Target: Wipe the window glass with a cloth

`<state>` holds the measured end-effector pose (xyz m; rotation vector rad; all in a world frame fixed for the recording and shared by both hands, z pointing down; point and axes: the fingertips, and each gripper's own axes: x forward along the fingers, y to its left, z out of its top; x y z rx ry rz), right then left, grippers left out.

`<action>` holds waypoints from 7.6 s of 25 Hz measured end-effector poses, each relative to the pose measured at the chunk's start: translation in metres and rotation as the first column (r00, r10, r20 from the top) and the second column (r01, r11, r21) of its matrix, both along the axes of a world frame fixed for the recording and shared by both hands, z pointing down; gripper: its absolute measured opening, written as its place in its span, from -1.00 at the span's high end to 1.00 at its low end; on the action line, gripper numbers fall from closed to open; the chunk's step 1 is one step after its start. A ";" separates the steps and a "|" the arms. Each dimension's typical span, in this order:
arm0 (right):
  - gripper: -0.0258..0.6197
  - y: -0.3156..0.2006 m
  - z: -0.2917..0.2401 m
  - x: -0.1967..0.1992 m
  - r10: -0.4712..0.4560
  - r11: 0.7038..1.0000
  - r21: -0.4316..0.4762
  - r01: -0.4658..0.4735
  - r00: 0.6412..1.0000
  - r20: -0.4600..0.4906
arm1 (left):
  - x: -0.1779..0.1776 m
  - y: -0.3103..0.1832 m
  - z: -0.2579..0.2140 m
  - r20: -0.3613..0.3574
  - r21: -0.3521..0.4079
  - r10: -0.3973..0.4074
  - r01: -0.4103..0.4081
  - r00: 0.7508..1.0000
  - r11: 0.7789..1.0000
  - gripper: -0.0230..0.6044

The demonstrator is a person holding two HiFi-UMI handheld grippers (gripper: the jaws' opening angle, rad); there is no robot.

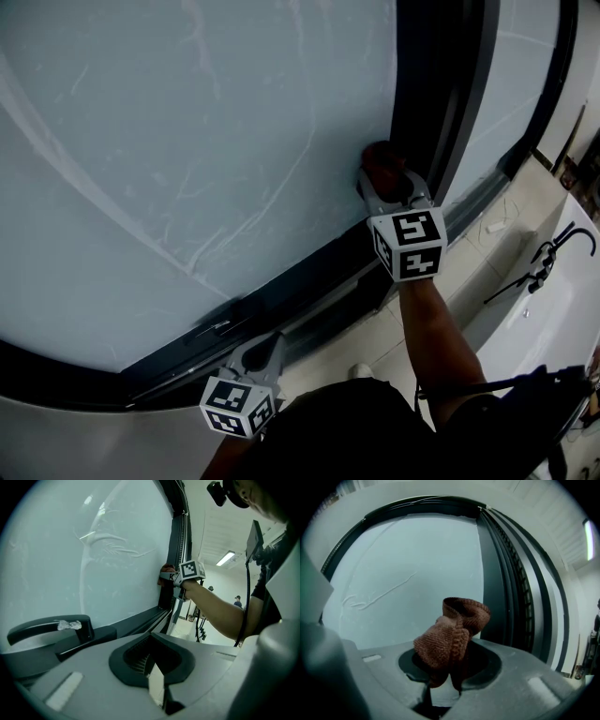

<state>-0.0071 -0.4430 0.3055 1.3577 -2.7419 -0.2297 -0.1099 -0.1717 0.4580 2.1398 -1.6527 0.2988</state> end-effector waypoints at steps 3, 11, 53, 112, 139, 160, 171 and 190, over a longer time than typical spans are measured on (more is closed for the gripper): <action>0.60 0.009 -0.002 -0.008 -0.014 1.000 0.001 0.014 1.000 -0.005 | -0.002 0.004 0.000 -0.004 0.002 0.001 -0.001 1.000 1.000 0.87; 0.60 0.035 -0.006 -0.032 -0.032 0.999 0.004 0.032 0.999 0.006 | -0.010 0.016 -0.001 -0.011 0.012 0.006 -0.006 1.000 1.000 0.87; 0.60 0.208 -0.024 -0.192 -0.244 0.968 0.077 0.240 0.969 0.042 | -0.094 0.108 -0.005 -0.026 0.056 -0.078 0.079 0.997 0.995 0.87; 0.59 0.006 -0.104 -0.004 0.068 0.986 0.145 -0.076 0.996 0.061 | -0.023 0.004 -0.011 0.001 0.047 -0.030 0.030 1.000 0.998 0.87; 0.59 0.101 -0.115 -0.092 -0.068 0.985 0.166 0.048 0.991 0.115 | -0.061 0.060 -0.007 -0.013 0.050 -0.042 0.042 0.999 0.998 0.87; 0.59 0.201 -0.128 -0.183 -0.223 0.951 0.242 0.193 0.969 0.103 | -0.091 0.109 -0.004 -0.013 0.051 -0.072 0.073 0.997 0.996 0.87; 0.59 0.236 -0.132 -0.214 -0.289 0.923 0.290 0.252 0.953 0.091 | -0.094 0.113 -0.005 -0.016 0.059 -0.075 0.076 0.997 0.995 0.87; 0.60 0.192 -0.145 -0.143 -0.539 0.842 0.167 0.513 0.788 0.298 | -0.057 0.065 -0.014 -0.016 0.062 -0.009 0.010 1.000 0.998 0.87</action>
